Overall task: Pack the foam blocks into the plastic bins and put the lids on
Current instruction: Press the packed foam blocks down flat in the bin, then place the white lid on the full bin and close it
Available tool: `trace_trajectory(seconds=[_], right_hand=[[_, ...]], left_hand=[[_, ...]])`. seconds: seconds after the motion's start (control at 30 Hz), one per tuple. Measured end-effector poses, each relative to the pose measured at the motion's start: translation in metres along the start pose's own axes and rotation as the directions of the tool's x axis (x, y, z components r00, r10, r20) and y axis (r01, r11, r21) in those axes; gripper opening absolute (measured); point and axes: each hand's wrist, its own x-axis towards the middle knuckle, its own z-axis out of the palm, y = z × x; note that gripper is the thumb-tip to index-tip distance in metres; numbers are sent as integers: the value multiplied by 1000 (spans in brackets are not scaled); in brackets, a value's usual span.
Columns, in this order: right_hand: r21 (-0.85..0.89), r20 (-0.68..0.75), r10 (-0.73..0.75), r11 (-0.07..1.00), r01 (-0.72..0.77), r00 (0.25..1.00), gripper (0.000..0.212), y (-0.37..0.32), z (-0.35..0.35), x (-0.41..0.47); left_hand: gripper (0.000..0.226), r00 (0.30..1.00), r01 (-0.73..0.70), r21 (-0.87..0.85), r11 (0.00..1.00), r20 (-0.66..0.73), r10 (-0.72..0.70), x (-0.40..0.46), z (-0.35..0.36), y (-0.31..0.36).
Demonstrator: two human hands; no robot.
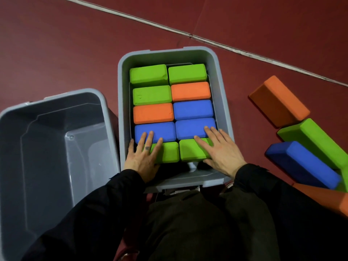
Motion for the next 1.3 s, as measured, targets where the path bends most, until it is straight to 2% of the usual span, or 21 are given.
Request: trace_trajectory(seconds=[0.23, 0.33, 0.43, 0.5, 0.63, 0.77, 0.97, 1.1, 1.17, 1.3], right_hand=[[53, -2, -13, 999, 13, 1000, 102, 0, -7, 3], [102, -15, -63, 993, 64, 998, 81, 1, -15, 1], [170, -99, -76, 981, 92, 992, 52, 2, -25, -6], [248, -165, -29, 966, 70, 986, 34, 2, -36, -10], [412, -147, 120, 910, -49, 982, 31, 5, -66, -22], [598, -82, 313, 775, -204, 946, 23, 12, -92, -55], [698, -79, 581, 613, -371, 810, 21, 30, -111, -160], [732, -72, 757, 482, -481, 649, 22, 32, -105, -254], [739, -53, 817, 419, -528, 574, 22, 27, -97, -307], [774, -10, 911, 268, -573, 412, 21, 14, -70, -410]], left_hand=[[103, 1000, -16, -35, 999, 11, 16, 3, -7, 4], [94, 999, -32, -88, 996, -24, 30, 5, -18, 10], [85, 994, -71, -175, 982, -90, 56, 4, -35, 16], [77, 991, -101, -264, 959, -109, 74, 5, -51, 19], [48, 993, -113, -413, 904, -67, 93, 13, -87, 31], [47, 974, -224, -424, 878, -129, 186, 20, -131, 58], [36, 873, -487, -335, 806, -188, 450, 13, -184, 149], [43, 762, -646, -260, 717, -174, 623, -11, -203, 233], [39, 692, -720, -227, 656, -163, 703, -33, -208, 282], [51, 549, -828, -215, 517, -129, 826, -93, -215, 374]])
